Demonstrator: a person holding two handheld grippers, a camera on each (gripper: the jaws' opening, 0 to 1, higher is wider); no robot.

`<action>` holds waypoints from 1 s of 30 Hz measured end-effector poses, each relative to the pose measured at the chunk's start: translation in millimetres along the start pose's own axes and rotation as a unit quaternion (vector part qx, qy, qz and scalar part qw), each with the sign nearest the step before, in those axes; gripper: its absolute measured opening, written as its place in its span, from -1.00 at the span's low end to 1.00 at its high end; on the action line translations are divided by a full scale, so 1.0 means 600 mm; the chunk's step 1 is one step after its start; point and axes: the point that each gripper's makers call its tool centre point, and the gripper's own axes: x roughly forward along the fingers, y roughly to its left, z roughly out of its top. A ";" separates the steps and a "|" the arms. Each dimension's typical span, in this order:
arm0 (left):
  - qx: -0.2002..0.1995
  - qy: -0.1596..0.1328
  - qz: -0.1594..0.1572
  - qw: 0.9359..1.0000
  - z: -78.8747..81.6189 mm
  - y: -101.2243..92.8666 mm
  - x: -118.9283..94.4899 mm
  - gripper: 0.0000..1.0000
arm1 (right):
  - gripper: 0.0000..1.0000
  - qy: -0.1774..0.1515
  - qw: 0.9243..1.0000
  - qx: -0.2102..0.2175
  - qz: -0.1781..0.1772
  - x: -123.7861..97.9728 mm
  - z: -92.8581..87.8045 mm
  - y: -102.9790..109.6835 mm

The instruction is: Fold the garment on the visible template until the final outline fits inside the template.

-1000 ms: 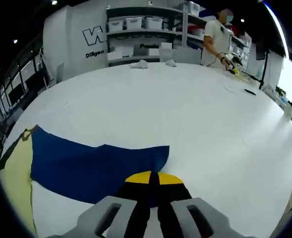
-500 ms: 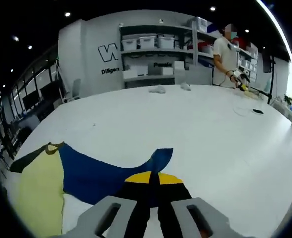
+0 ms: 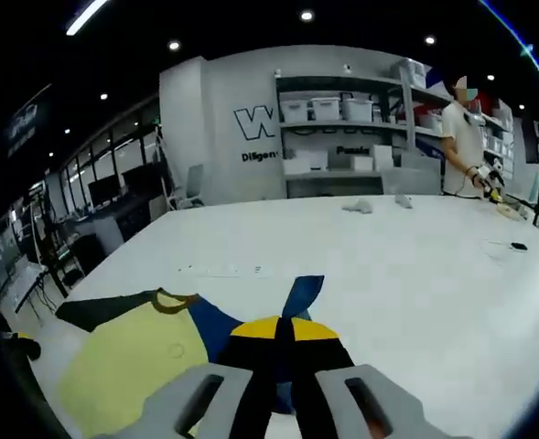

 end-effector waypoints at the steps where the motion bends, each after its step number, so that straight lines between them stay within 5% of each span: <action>1: 0.001 -0.002 0.000 1.000 0.001 0.000 -0.001 0.49 | -1.00 0.000 1.000 -0.007 0.009 -0.001 0.004 0.021; 10: 0.002 -0.015 0.000 1.000 0.011 0.000 -0.004 0.49 | -1.00 -0.004 0.998 -0.032 0.058 0.008 0.023 0.126; 30: 0.001 -0.032 0.001 0.999 0.021 0.002 -0.009 0.49 | -1.00 0.000 0.988 -0.071 0.139 0.032 0.035 0.288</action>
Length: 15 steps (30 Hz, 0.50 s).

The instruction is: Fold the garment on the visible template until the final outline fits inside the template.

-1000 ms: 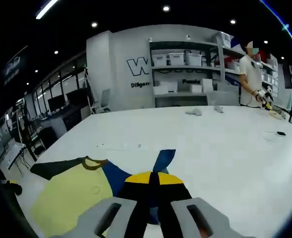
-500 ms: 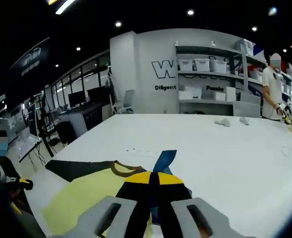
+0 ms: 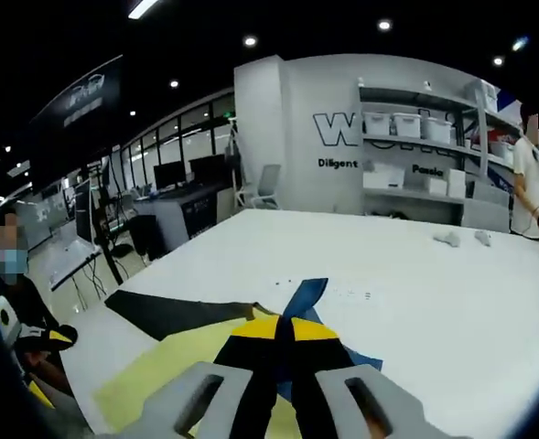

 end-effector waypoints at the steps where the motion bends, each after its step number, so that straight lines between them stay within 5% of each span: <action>1: 0.000 -0.001 0.000 1.000 0.000 0.000 0.000 0.49 | -1.00 0.002 1.000 -0.003 0.006 0.005 -0.001 0.011; 15: -0.003 -0.005 0.002 1.000 0.003 0.002 -0.001 0.49 | -1.00 0.023 0.997 -0.023 0.063 0.052 -0.020 0.109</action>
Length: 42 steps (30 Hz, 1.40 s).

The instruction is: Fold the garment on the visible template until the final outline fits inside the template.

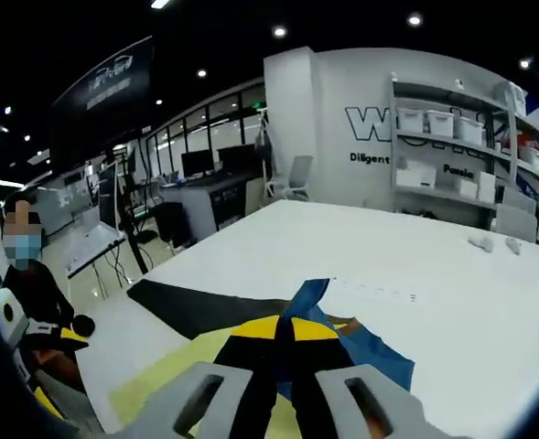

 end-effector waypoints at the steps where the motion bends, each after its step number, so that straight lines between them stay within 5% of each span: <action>1: 0.000 0.000 0.000 1.000 0.000 0.000 0.000 0.49 | -1.00 0.001 1.000 0.000 0.002 0.003 -0.002 0.003; 42: -0.014 0.006 0.004 1.000 -0.005 0.007 0.001 0.49 | -1.00 0.094 0.994 0.033 0.054 0.166 -0.173 0.133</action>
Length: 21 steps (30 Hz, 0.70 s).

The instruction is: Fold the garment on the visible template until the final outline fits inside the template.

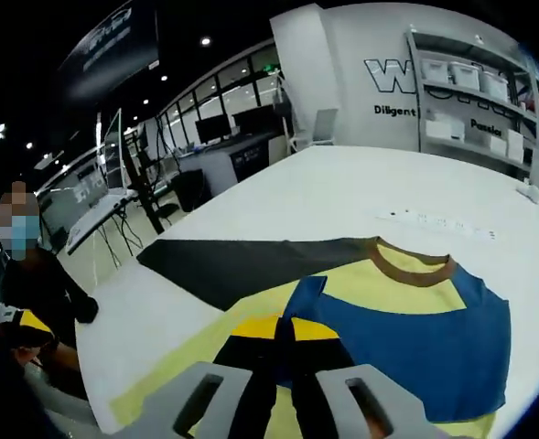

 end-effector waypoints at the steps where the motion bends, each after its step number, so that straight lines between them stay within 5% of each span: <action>1: 0.000 0.000 0.000 1.000 0.000 0.000 0.000 0.49 | -1.00 0.002 1.000 -0.002 0.000 0.003 -0.003 0.002; 11: -0.001 0.004 0.002 1.000 -0.003 0.002 0.001 0.48 | -1.00 0.027 0.999 -0.003 0.017 0.026 -0.035 0.018; 21: 0.000 0.006 0.003 1.000 -0.004 0.002 0.001 0.48 | -1.00 0.029 0.999 -0.006 0.024 0.024 -0.036 0.023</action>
